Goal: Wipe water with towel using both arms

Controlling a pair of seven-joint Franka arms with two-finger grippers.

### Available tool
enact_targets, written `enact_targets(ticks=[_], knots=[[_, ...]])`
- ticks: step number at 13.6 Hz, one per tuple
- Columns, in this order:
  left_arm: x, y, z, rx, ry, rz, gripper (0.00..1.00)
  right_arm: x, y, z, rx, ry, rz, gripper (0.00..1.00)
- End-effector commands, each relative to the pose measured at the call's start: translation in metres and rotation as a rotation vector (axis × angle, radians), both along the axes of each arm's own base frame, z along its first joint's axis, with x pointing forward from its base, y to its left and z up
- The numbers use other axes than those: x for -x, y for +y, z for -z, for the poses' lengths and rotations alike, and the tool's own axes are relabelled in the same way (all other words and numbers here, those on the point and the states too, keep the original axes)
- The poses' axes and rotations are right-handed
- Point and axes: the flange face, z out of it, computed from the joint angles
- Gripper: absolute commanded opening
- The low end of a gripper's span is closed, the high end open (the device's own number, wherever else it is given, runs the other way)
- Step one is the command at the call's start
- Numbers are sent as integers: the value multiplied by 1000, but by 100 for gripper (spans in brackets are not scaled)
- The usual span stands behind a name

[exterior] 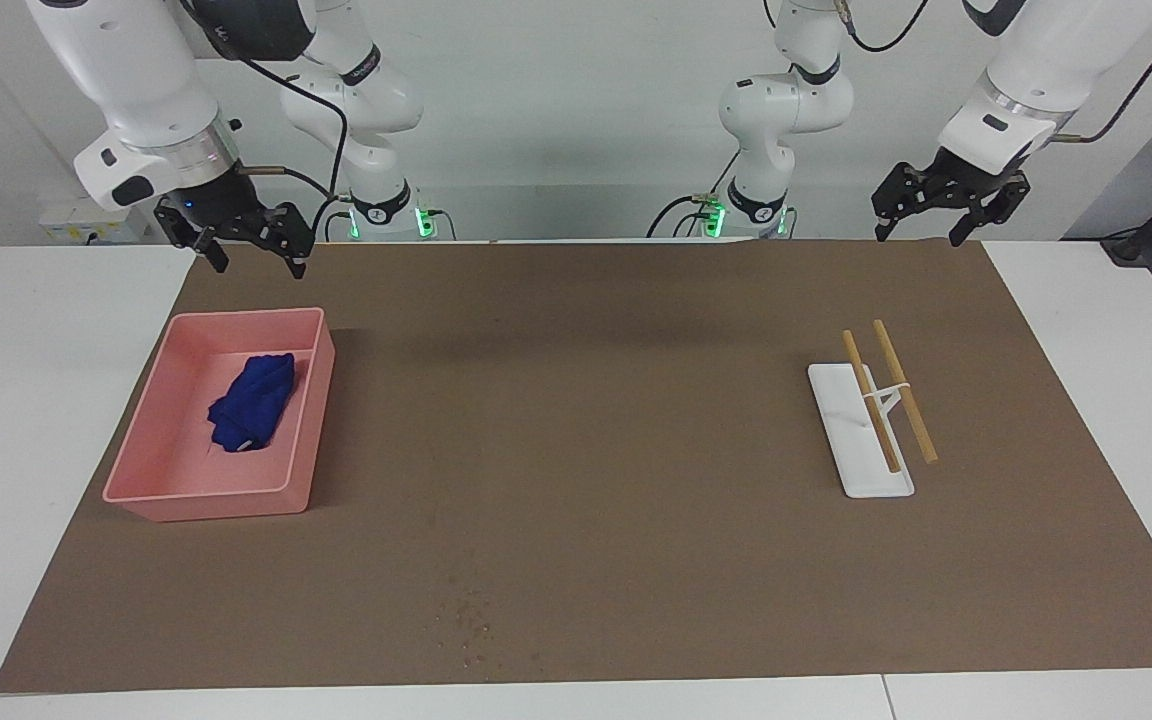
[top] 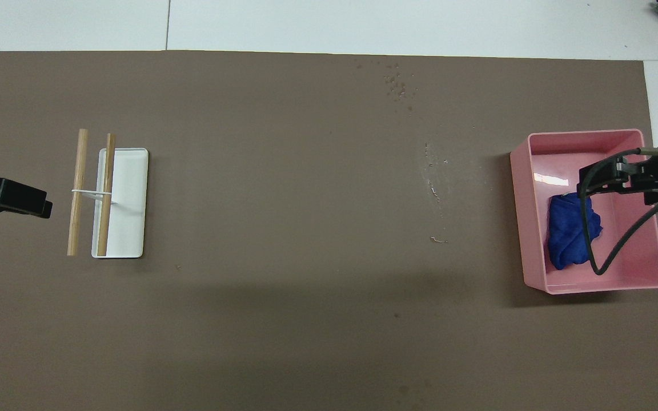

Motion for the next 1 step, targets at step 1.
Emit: enact_targets(ticks=[1], knots=[[9,0,0,5,-5,0,100,-1,-2,1,9,9,-16,100]])
